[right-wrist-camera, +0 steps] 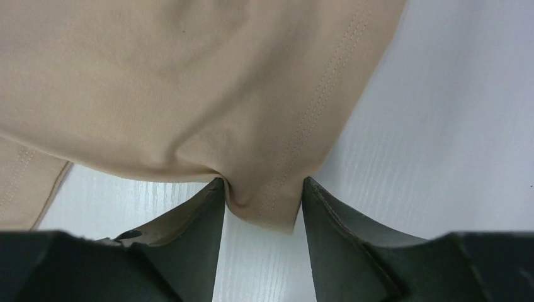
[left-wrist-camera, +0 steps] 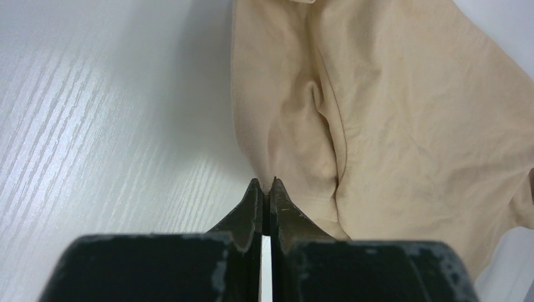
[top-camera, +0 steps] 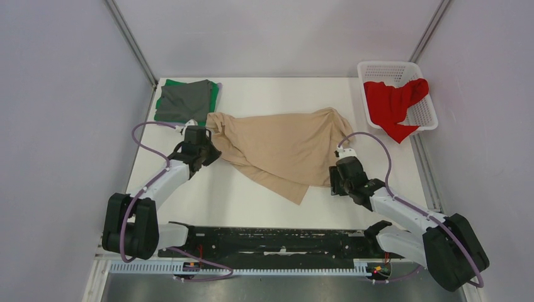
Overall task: Fold and stack the t-shirts
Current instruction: Flatten out the tshirt
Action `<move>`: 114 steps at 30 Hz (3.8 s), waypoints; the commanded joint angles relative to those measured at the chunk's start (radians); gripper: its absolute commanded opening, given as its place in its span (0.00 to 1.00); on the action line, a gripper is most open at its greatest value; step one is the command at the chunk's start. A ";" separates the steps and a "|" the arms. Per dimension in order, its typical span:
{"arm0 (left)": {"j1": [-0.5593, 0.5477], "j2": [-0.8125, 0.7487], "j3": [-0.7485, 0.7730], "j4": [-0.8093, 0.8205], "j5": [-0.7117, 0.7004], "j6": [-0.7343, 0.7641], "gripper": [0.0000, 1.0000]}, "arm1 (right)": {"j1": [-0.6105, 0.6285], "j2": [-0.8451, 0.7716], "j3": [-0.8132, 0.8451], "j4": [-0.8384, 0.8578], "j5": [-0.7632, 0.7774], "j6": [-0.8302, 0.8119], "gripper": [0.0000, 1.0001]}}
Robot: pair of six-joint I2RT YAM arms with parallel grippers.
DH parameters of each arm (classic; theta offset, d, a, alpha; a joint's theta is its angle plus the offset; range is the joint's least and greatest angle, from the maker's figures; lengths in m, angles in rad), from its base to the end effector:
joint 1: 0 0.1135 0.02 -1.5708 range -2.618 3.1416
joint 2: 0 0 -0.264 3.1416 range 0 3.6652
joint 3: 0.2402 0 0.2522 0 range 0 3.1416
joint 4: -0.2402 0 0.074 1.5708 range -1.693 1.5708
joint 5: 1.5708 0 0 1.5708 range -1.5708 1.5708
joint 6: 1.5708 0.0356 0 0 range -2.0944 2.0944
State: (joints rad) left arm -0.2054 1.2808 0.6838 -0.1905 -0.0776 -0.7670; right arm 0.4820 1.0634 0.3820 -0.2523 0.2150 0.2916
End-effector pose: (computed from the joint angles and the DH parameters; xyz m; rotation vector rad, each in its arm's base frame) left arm 0.2532 -0.0499 0.2008 -0.6985 2.2837 -0.3788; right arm 0.1670 0.0788 0.1491 -0.1475 2.4706 0.0605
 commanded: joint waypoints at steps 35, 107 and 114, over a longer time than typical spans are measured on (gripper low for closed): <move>-0.005 -0.577 0.680 -0.260 0.036 0.081 0.02 | -0.036 -0.590 0.730 -0.091 0.062 -0.163 0.00; -0.023 0.743 0.895 -0.037 0.117 0.155 1.00 | -0.269 0.484 0.451 0.457 -0.184 -0.115 0.98; -0.025 0.833 0.894 -0.018 0.124 0.089 1.00 | -0.248 0.421 0.337 0.464 -0.235 -0.109 0.98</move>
State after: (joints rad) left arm -0.2272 2.0823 1.5574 -0.2821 0.0151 -0.5922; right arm 0.2371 1.5360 0.7620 0.1658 0.0467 0.1642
